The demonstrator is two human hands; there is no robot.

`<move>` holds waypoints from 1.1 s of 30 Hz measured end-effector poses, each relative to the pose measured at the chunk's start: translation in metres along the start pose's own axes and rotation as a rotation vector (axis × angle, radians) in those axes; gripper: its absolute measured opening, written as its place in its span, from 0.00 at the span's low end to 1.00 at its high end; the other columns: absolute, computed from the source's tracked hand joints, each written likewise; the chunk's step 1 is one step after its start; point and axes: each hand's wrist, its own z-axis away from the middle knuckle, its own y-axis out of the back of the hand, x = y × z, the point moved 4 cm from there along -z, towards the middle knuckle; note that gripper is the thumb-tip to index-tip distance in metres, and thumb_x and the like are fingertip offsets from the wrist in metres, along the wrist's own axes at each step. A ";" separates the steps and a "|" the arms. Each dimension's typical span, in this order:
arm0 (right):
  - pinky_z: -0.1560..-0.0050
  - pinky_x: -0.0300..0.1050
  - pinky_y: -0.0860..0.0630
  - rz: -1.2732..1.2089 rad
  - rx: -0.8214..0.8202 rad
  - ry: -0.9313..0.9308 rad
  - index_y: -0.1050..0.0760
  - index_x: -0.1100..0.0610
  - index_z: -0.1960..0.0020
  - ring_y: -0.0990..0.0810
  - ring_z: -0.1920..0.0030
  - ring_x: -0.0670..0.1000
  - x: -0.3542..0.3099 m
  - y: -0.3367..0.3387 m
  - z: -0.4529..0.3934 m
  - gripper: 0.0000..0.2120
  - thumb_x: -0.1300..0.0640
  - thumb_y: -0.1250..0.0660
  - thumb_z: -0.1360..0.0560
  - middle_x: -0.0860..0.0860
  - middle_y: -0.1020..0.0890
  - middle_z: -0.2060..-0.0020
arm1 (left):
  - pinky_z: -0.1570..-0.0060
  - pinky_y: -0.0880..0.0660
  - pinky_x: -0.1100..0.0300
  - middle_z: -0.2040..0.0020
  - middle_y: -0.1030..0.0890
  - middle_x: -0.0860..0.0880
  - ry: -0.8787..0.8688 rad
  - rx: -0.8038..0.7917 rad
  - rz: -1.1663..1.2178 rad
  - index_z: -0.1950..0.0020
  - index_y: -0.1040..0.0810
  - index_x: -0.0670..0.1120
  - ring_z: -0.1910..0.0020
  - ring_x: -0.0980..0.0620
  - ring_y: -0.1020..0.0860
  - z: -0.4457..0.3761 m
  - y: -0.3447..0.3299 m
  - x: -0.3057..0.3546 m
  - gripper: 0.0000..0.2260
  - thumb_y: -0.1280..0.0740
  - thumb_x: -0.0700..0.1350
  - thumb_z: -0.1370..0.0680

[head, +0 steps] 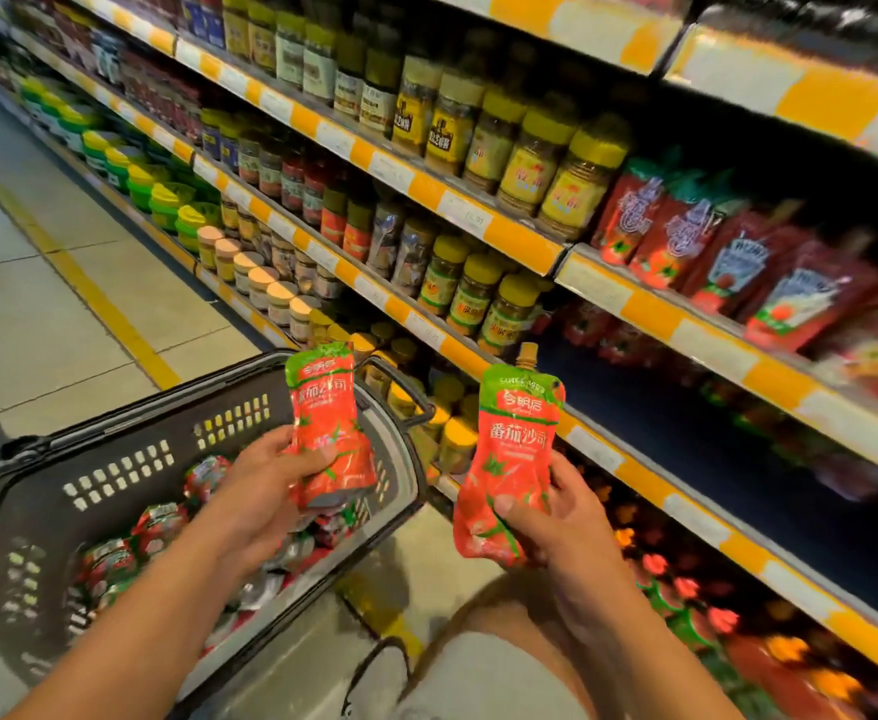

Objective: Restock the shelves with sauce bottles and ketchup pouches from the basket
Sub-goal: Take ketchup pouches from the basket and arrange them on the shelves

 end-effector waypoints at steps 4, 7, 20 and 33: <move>0.38 0.65 0.21 0.009 0.137 0.019 0.26 0.53 0.31 0.15 0.42 0.63 -0.016 0.071 0.048 0.29 0.67 0.24 0.29 0.58 0.14 0.42 | 0.60 0.16 0.51 0.43 0.15 0.38 -0.016 -0.155 -0.061 0.36 0.21 0.41 0.53 0.42 0.14 0.019 -0.063 0.001 0.46 0.11 0.51 0.50; 0.39 0.69 0.21 -0.005 0.257 0.038 0.27 0.48 0.29 0.14 0.43 0.63 -0.021 0.124 0.083 0.32 0.64 0.23 0.28 0.57 0.14 0.42 | 0.60 0.16 0.51 0.41 0.15 0.37 -0.030 -0.256 -0.086 0.35 0.22 0.40 0.53 0.43 0.13 0.035 -0.110 -0.005 0.39 0.13 0.47 0.42; 0.48 0.57 0.18 -0.240 0.762 0.123 0.23 0.59 0.34 0.14 0.46 0.65 -0.004 0.336 0.204 0.28 0.73 0.25 0.32 0.60 0.13 0.47 | 0.59 0.15 0.46 0.48 0.14 0.35 0.064 -0.534 -0.247 0.38 0.22 0.37 0.55 0.36 0.14 0.083 -0.318 -0.080 0.22 0.26 0.37 0.32; 0.51 0.59 0.18 -0.467 1.276 -0.004 0.19 0.62 0.48 0.15 0.60 0.60 0.042 0.509 0.201 0.15 0.74 0.27 0.33 0.62 0.14 0.55 | 0.72 0.22 0.56 0.47 0.16 0.32 0.246 -0.842 -0.543 0.37 0.21 0.36 0.60 0.37 0.16 0.072 -0.479 -0.232 0.26 0.21 0.39 0.33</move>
